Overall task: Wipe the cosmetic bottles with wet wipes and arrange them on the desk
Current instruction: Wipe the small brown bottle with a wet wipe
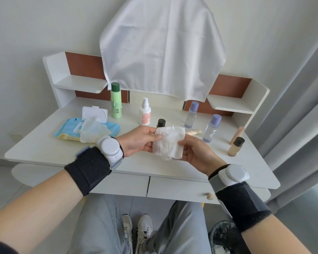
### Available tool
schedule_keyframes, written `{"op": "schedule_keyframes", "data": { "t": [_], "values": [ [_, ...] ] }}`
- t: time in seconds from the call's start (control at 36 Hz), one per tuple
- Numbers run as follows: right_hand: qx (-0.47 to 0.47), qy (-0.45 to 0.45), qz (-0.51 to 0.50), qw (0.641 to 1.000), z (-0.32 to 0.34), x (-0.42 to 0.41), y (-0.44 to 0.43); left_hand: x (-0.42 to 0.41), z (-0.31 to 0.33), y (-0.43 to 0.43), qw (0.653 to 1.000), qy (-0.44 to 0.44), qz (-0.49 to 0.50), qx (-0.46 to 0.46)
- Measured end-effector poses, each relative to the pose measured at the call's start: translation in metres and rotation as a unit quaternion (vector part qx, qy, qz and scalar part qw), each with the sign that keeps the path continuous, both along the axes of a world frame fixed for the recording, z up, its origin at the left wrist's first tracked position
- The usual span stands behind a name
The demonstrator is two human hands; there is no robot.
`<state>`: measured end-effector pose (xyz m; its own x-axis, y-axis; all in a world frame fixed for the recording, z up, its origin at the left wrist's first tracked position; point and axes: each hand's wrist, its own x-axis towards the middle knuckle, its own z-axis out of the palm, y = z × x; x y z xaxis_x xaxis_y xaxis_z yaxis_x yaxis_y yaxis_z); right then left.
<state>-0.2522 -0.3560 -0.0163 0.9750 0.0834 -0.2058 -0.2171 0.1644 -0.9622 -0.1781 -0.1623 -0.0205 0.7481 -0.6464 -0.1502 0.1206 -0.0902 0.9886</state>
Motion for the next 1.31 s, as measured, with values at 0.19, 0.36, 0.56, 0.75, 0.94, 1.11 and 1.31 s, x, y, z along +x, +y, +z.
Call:
{"op": "schedule_keyframes", "data": {
  "t": [0.19,0.36,0.56,0.75,0.94,1.11,1.31],
  "values": [
    [0.033,-0.034,0.015,0.999,0.014,0.007,-0.01,0.004,0.014,0.002,0.994,-0.089,0.01,-0.069],
    [0.028,-0.06,0.047,0.997,0.014,0.009,-0.024,0.0,0.022,0.0,0.979,-0.198,0.023,-0.04],
    [0.076,-0.029,0.047,0.996,0.003,0.014,-0.033,0.007,0.01,0.001,0.973,-0.228,0.027,0.004],
    [-0.076,-0.038,0.084,0.993,-0.006,0.021,-0.025,0.011,0.011,-0.004,0.976,-0.209,-0.048,0.047],
    [-0.198,-0.01,0.174,0.965,-0.007,0.03,-0.022,0.02,0.016,-0.006,0.974,-0.194,-0.092,0.075],
    [-0.153,0.016,0.135,0.979,-0.017,0.034,-0.027,0.036,0.014,-0.01,0.934,-0.319,0.135,0.082],
    [-0.046,0.02,0.007,0.999,-0.024,0.042,-0.024,0.055,0.002,-0.027,0.868,-0.409,0.157,0.235]
  ]
}}
